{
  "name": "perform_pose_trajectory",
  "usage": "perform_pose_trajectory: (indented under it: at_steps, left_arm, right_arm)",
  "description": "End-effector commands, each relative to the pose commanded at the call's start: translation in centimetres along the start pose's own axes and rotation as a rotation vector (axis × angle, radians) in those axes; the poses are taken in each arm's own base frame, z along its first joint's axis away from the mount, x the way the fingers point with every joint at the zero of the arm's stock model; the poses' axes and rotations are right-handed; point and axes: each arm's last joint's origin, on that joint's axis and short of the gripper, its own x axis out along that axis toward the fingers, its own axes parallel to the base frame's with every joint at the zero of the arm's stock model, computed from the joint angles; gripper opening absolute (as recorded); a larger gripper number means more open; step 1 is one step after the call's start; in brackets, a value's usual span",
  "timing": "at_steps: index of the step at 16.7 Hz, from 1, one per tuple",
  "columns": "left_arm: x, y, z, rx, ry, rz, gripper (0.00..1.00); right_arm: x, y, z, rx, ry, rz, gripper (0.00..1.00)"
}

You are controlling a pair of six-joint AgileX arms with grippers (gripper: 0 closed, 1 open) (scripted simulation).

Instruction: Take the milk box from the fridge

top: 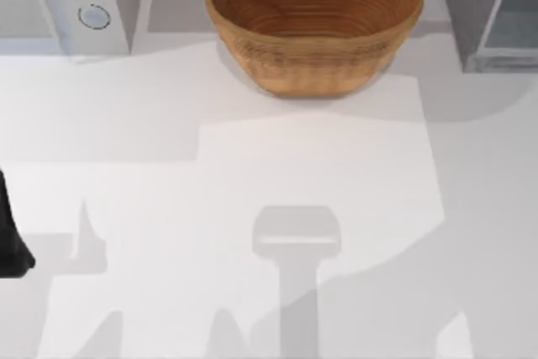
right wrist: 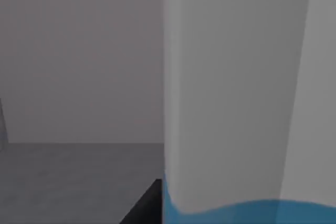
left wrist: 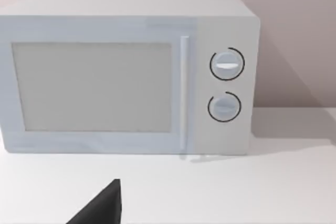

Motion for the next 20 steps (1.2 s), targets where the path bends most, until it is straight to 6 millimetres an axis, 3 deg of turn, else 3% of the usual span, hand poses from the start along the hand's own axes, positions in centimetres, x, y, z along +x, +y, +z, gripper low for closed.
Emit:
perform_pose_trajectory:
  at_steps: [6, 16, 20]
  left_arm:
    - [0.0, 0.0, 0.0, 0.000, 0.000, 0.000, 1.00]
    - [0.0, 0.0, 0.0, 0.000, 0.000, 0.000, 1.00]
    - [0.0, 0.0, 0.0, 0.000, 0.000, 0.000, 1.00]
  right_arm:
    - [0.0, 0.0, 0.0, 0.000, 0.000, 0.000, 0.02]
    - [0.0, -0.2, 0.2, 0.001, -0.002, -0.003, 0.00]
    - [0.0, -0.2, 2.8, 0.001, -0.001, -0.003, 0.00]
